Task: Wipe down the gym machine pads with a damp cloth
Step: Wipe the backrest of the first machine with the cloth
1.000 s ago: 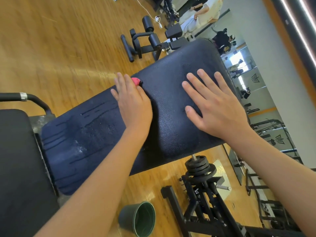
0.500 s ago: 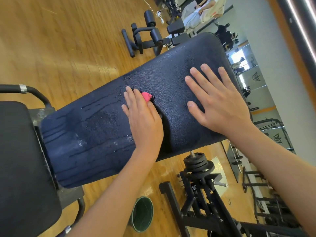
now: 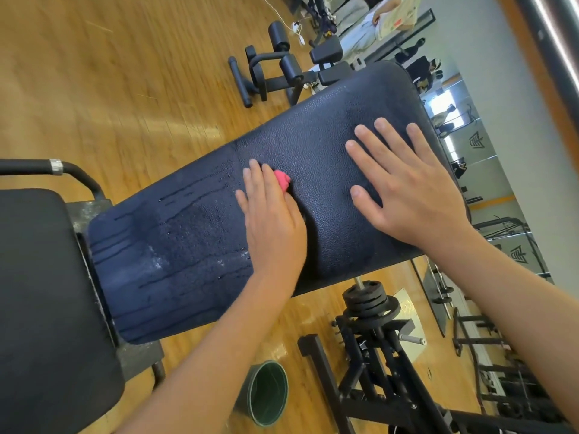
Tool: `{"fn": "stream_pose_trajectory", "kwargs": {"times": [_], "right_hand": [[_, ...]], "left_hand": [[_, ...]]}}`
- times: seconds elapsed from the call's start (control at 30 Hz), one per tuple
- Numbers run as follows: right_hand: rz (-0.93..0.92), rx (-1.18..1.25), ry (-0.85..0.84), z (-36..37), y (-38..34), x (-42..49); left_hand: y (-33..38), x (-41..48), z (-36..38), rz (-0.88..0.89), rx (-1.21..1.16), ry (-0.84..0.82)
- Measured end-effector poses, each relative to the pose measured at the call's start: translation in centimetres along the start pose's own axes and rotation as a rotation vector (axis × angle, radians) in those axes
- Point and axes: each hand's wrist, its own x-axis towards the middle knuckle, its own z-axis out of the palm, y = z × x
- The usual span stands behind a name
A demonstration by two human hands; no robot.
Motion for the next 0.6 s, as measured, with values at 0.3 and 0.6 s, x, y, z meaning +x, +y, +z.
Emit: {"fn": "stream_pose_trajectory", "kwargs": {"times": [0.3, 0.6], "right_hand": [[0.0, 0.011, 0.048, 0.3, 0.0, 0.0], [0.009, 0.011, 0.031, 0.2, -0.1, 0.0]], "left_hand": [[-0.6, -3.0, -0.2, 0.053, -0.059, -0.021], [0.2, -1.3, 0.5, -0.003, -0.035, 0.011]]}}
